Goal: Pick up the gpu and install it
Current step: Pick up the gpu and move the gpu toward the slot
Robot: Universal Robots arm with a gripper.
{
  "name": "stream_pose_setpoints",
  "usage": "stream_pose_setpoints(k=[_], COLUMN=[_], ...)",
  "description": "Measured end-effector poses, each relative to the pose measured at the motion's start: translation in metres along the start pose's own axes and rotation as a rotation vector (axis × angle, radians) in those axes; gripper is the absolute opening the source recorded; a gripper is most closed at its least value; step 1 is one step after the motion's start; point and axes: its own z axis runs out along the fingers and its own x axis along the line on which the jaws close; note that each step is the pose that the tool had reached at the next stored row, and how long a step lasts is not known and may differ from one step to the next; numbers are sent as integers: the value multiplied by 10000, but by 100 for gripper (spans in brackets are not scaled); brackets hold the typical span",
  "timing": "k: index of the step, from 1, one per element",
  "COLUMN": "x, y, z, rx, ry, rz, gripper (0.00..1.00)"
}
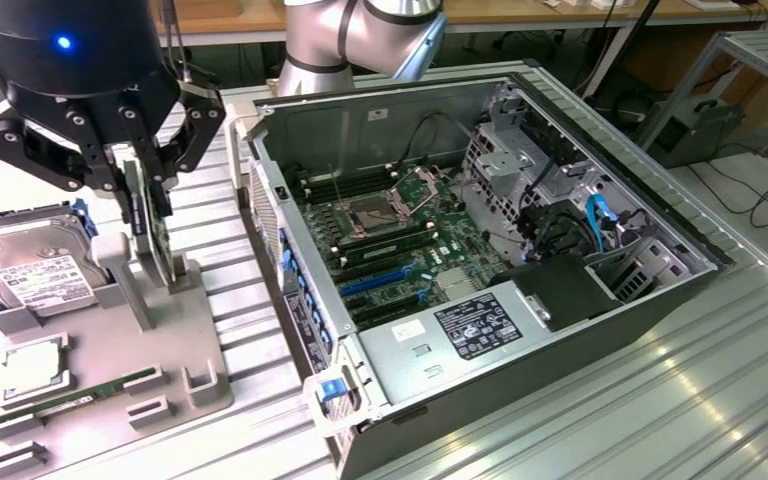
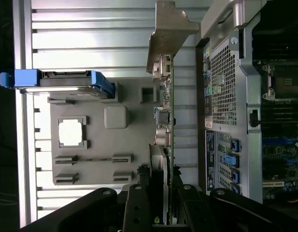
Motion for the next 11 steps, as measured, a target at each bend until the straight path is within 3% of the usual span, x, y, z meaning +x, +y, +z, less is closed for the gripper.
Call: stream_pose_setpoints(k=[11], x=[-3], y=[8], z=[-128], rx=[-2], ry=[0], rz=[0], gripper=[27])
